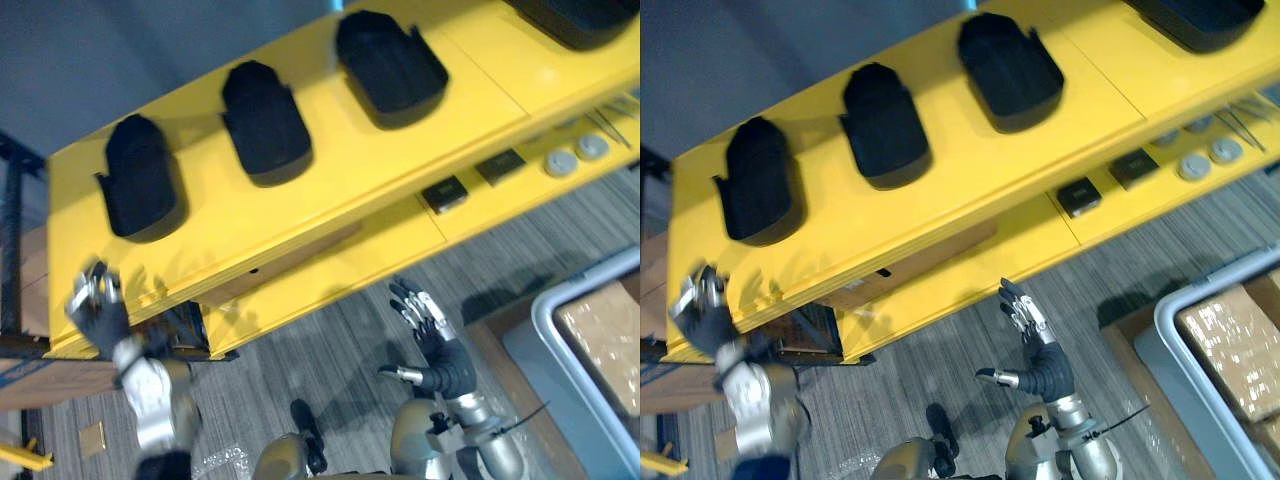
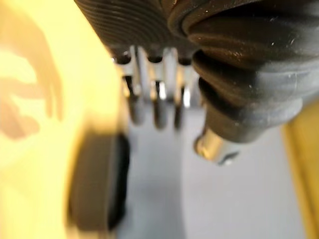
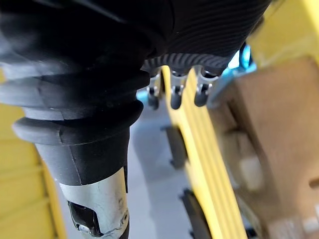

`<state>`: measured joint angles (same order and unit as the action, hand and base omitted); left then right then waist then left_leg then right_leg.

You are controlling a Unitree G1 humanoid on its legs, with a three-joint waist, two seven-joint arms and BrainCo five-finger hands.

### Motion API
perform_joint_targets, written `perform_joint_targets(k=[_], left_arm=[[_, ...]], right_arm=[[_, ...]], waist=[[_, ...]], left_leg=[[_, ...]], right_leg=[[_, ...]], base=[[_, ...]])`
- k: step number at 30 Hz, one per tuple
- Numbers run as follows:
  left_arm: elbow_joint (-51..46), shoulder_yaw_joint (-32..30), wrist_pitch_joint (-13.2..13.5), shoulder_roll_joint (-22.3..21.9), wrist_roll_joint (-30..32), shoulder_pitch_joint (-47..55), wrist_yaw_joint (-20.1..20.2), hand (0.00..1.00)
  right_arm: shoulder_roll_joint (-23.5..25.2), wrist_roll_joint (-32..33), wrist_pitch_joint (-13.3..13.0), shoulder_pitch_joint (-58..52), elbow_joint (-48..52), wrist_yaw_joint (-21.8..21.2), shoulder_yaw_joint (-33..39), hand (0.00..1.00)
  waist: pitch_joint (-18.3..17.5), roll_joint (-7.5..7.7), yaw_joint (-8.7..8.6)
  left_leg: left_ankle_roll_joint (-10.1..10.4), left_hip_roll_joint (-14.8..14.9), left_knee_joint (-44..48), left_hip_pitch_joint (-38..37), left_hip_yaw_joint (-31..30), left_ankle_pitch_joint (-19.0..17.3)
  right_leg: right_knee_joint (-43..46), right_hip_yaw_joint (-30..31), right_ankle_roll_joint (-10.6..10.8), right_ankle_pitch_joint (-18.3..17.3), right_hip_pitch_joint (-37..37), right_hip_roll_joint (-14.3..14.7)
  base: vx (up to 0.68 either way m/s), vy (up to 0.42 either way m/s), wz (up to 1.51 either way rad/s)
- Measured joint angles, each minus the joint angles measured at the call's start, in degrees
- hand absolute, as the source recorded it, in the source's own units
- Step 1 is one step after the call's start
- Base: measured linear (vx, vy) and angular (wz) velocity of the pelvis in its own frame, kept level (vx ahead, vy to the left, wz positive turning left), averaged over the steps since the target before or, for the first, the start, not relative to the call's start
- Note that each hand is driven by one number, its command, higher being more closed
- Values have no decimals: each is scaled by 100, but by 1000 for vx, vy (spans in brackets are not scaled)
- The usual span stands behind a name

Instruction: Walk over and take plastic housings, then place them on the shelf

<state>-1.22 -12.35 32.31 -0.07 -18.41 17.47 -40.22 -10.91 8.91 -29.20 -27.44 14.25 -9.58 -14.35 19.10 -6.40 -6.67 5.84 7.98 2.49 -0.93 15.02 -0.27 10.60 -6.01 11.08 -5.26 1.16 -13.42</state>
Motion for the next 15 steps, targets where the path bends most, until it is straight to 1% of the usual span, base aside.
perform_joint_targets(k=[1, 2, 3, 5, 6, 8, 9, 10, 11, 12, 13, 14, 15], left_arm=[[0, -29, -17, -85, 103, 237, -174, 100], [1, -103, -42, -164, 153, 598, -385, 0], [2, -295, -105, -211, 285, 889, -501, 0], [29, -588, -253, -272, 400, 1160, -603, 0], [268, -819, -431, -274, 352, 1352, -540, 0], [764, -1016, -616, -276, 316, 1399, -416, 0], [1268, -1164, -808, -278, 261, 1397, -254, 0], [1862, -1292, -966, -272, 172, 1394, -10, 0], [2160, -1337, -1030, -274, 99, 1393, 85, 0], [2712, -1396, -1120, -275, 23, 1380, 278, 0], [3370, -1398, -1199, -254, -102, 1326, 572, 0], [3631, -1394, -1251, -254, -192, 1287, 708, 0], [4097, -1390, -1349, -255, -391, 1178, 996, 0]], right_arm=[[40, -44, -24, 7, -128, 37, -2, 0], [111, -82, -75, 46, -394, 100, -13, 0], [157, -94, -98, 157, -608, 153, -47, 0], [167, -196, -110, 324, -781, 229, -112, 0], [163, -311, -129, 527, -925, 290, -210, 0], [163, -336, -129, 697, -1088, 381, -291, 0], [172, -408, -123, 778, -1215, 483, -381, 0], [178, -424, -72, 867, -1319, 549, -420, 0], [178, -431, -50, 883, -1354, 591, -446, 0], [176, -485, 47, 905, -1408, 635, -496, 0], [175, -520, 171, 938, -1612, 732, -502, 0], [171, -517, 250, 972, -1740, 753, -501, 0], [166, -511, 465, 1034, -2028, 825, -499, 0]], waist=[[-65, 27, 88], [-200, 92, 272], [-264, 179, 434], [-394, 256, 596], [-546, 285, 705], [-673, 286, 755], [-785, 291, 756], [-862, 296, 757], [-887, 312, 756], [-931, 336, 757], [-974, 366, 760], [-993, 386, 763], [-1042, 426, 766]], left_leg=[[8, -1, 17, -7, -80, -8], [9, -22, 18, -25, -271, -9], [10, -52, 11, -95, -424, -8], [14, -92, 0, -122, -592, -12], [24, -122, -12, -118, -685, -17], [32, -145, -19, -121, -725, -20], [48, -166, -43, -118, -781, -18], [72, -165, -74, -133, -788, -4], [81, -162, -99, -149, -787, 2], [99, -154, -161, -200, -784, 18], [169, -144, -273, -294, -780, 83], [176, -138, -326, -328, -774, 105], [194, -120, -448, -372, -764, 165]], right_leg=[[-44, -103, 6, -10, -117, -4], [-115, -329, 16, -37, -324, -29], [-173, -533, 26, -70, -551, -55], [-244, -746, 41, -99, -748, -85], [-271, -869, 51, -112, -850, -111], [-344, -935, 65, -100, -927, -122], [-410, -984, 68, -98, -959, -129], [-432, -993, 69, -97, -972, -124], [-440, -993, 68, -96, -978, -119], [-457, -992, 65, -96, -1003, -108], [-491, -996, 62, -97, -1051, -90], [-505, -996, 60, -97, -1065, -80], [-540, -998, 45, -86, -1063, -50]], base=[[57, -12, 75], [46, -17, 82], [39, -16, 77], [9, -11, 57], [1, -1, 42], [-7, 11, 22], [-20, 14, 16], [-13, 10, 10], [0, 0, 0], [0, 0, 0], [0, 0, 0], [0, 0, 0], [0, 0, 0]])
